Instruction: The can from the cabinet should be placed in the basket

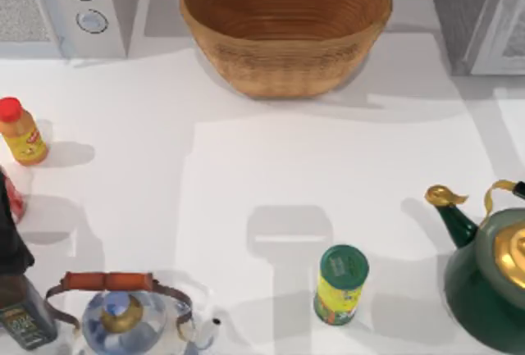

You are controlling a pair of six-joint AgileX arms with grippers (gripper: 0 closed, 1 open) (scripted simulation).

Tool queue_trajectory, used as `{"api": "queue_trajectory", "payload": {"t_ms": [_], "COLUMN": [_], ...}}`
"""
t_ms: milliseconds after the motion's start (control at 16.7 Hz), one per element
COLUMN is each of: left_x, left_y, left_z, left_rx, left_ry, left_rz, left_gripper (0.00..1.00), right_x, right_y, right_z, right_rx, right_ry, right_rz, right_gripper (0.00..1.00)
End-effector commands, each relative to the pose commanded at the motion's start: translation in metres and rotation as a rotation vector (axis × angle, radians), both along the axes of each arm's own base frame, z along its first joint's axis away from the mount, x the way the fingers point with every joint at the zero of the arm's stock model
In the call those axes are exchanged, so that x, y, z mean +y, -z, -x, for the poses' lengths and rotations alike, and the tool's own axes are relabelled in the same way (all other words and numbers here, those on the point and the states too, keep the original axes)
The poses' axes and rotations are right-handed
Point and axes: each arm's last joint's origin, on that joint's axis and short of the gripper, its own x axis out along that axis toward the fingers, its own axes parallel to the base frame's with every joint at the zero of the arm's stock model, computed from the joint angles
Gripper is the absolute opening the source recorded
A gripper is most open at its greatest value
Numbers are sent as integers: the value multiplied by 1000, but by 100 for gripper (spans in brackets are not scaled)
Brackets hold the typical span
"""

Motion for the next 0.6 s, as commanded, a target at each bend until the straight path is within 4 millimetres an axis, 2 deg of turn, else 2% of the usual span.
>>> {"api": "queue_trajectory", "payload": {"t_ms": [360, 600], "left_x": [0, 0], "left_y": [0, 0], "left_z": [0, 0], "left_rx": [0, 0], "left_ry": [0, 0], "left_rz": [0, 0], "left_gripper": [100, 100], "right_x": [-1, -1], "right_y": [1, 1], "right_z": [-6, -6], "right_rx": [0, 0], "right_ry": [0, 0], "right_rz": [0, 0], "right_gripper": [100, 70]}}
